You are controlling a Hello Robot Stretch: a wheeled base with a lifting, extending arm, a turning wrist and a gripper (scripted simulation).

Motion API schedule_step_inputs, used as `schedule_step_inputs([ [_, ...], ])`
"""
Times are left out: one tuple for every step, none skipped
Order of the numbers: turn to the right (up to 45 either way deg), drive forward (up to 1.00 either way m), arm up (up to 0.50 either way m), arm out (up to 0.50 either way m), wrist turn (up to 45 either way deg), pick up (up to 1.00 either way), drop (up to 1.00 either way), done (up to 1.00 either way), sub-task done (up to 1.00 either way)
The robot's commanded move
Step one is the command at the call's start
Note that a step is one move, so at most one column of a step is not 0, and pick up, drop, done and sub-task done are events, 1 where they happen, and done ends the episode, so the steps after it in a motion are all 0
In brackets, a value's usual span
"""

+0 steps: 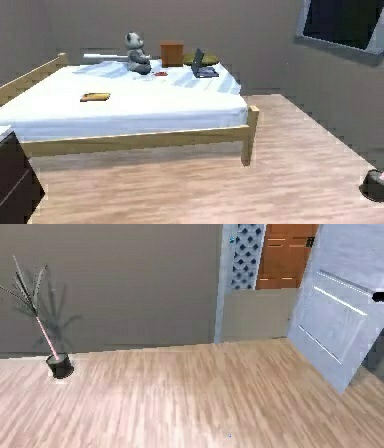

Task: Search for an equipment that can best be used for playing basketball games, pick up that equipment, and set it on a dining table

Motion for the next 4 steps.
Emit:
schedule_step_inputs([
  [0.0, 0.05, 0.0, 0.0, 0.0, 0.0, 0.0, 0.0, 0.0],
  [-33.0, 0.0, 0.0, 0.0, 0.0, 0.0, 0.0, 0.0, 0.0],
  [0.0, 0.6, 0.0, 0.0, 0.0, 0.0, 0.0, 0.0, 0.0],
  [-45.0, 0.0, 0.0, 0.0, 0.0, 0.0, 0.0, 0.0, 0.0],
])
